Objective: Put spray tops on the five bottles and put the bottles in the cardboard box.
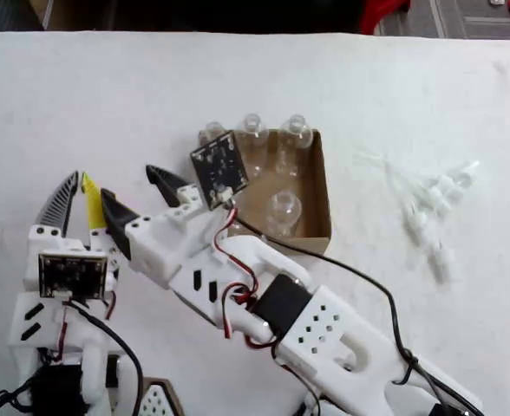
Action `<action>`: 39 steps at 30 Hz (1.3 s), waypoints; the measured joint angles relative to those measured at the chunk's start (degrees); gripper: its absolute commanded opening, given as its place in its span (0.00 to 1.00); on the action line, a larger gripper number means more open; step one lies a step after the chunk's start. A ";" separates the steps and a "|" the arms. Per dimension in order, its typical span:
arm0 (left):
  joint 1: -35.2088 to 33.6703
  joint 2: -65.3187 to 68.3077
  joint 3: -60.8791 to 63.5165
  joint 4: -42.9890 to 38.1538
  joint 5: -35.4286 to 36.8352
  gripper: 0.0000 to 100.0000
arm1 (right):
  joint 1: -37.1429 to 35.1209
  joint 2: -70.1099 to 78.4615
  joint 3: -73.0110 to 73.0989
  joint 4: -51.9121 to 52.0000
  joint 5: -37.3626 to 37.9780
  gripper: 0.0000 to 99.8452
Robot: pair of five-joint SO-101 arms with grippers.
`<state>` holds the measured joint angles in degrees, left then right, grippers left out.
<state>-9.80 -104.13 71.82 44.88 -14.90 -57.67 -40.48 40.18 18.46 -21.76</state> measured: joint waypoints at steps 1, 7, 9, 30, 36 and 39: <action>-0.79 0.00 0.00 0.00 0.00 0.02 | 0.00 0.00 0.00 0.00 0.00 0.24; -10.90 -0.53 2.99 -5.98 0.00 0.02 | 0.00 0.09 0.00 0.00 0.00 0.24; -15.74 -0.44 6.95 -11.60 -0.53 0.02 | 0.00 0.09 0.00 0.00 0.00 0.24; -27.60 -0.09 1.32 14.07 -3.87 0.34 | -0.09 0.09 0.00 0.00 0.00 0.24; -24.09 7.74 -8.62 22.68 -5.27 0.34 | -0.09 0.09 0.00 0.00 0.00 0.24; -21.10 17.14 -13.27 23.74 -3.87 0.34 | -0.09 0.09 0.00 0.00 -0.09 0.24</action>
<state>-30.90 -86.99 58.55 68.62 -18.77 -57.76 -40.40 40.18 18.46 -21.85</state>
